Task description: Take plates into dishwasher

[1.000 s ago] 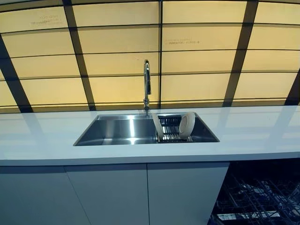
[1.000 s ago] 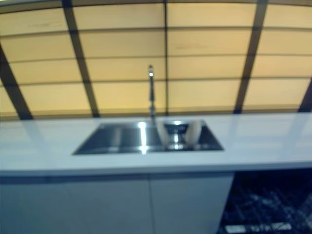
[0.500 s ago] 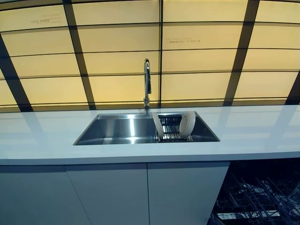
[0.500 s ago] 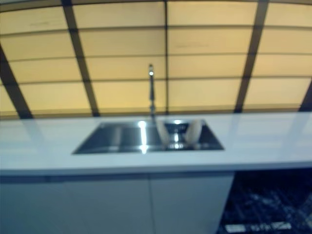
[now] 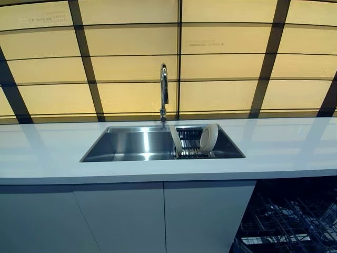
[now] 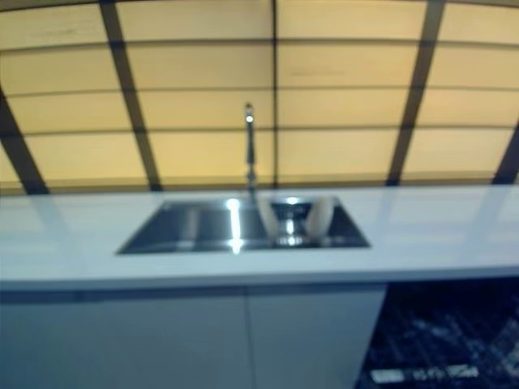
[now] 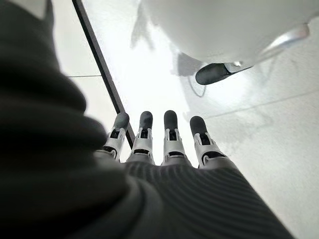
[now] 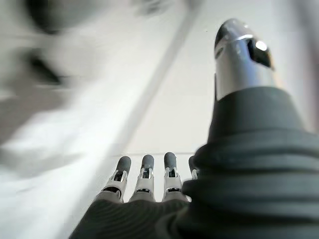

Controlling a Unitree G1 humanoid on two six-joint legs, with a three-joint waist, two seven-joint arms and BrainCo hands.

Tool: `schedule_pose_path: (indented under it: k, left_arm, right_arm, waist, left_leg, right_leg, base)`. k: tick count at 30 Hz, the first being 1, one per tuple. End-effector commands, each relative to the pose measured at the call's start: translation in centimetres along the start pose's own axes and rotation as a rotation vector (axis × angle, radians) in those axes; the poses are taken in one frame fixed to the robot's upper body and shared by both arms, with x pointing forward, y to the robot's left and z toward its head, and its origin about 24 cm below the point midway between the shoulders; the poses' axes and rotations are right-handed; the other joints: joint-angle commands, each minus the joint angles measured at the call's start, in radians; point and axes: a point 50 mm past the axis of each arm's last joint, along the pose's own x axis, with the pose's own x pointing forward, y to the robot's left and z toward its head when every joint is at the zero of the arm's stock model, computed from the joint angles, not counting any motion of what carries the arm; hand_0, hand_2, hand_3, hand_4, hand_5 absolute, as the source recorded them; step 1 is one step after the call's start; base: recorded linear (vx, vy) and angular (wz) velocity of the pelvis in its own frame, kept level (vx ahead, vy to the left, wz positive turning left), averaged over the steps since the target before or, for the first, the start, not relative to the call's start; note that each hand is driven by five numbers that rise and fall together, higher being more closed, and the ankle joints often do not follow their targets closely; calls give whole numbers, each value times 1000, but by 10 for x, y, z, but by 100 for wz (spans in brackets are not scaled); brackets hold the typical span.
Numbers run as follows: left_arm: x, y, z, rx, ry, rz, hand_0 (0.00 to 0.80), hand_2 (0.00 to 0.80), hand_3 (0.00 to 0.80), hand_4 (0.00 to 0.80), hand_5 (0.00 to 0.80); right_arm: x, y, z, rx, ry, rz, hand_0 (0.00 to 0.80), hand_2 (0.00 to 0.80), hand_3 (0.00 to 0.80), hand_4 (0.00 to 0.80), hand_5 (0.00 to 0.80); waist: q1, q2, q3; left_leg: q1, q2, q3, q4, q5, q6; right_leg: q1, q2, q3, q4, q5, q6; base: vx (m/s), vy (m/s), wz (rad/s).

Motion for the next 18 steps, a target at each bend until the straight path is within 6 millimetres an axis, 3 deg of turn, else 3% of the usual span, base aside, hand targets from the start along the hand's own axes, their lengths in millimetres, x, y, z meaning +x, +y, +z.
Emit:
schedule_pose_path:
  k: [1, 4, 7, 14, 18]
  left_arm:
    - [-1, 22, -3, 3, 6, 56, 0, 0, 0, 0, 0]
    - [-2, 18, -8, -14, 10, 55, 0, 0, 0, 0, 0]
    - [-2, 15, -9, -14, 16, 44, 0, 0, 0, 0, 0]
    - [-1, 10, -8, 7, 13, 29, 0, 0, 0, 0, 0]
    - [0, 7, -5, 12, 11, 21, 0, 0, 0, 0, 0]
  right_arm:
    - [-8, -5, 92, 78, -509, 96, 0, 0, 0, 0, 0]
    - [-29, -3, 148, 186, -871, 143, 0, 0, 0, 0, 0]
    - [-46, -5, 184, 330, -1117, 186, 0, 0, 0, 0, 0]
    - [-71, -12, 231, 380, -1367, 140, 0, 0, 0, 0, 0]
    - [-80, -21, 246, 420, -1436, 80, 0, 0, 0, 0, 0]
  waist:
    - [-19, -74, 1]
    - [-30, -68, -6]
    - [-25, -58, -15]
    - [-9, -56, -24]
    - [-3, -58, -28]
  left_leg:
    - [-26, -72, 31, -2, -8, 93]
    - [-26, -69, 46, -2, -17, 92]
    - [-25, -67, 52, -2, -24, 93]
    - [-29, -66, 49, -2, -27, 94]
    - [-31, -66, 41, -2, -25, 92]
  right_leg:
    - [-32, -31, 10, 15, 37, 22]
    - [-39, -32, 22, 14, 35, 27]
    - [-39, -39, 22, 11, 33, 30]
    - [-38, -45, 16, 6, 31, 25]
    - [-35, -46, 13, 3, 30, 21]
  base:
    - [0, 0, 0]
    - [3, 13, -1]
    - [17, 40, -3]
    - [0, 0, 0]
    - [0, 0, 0]
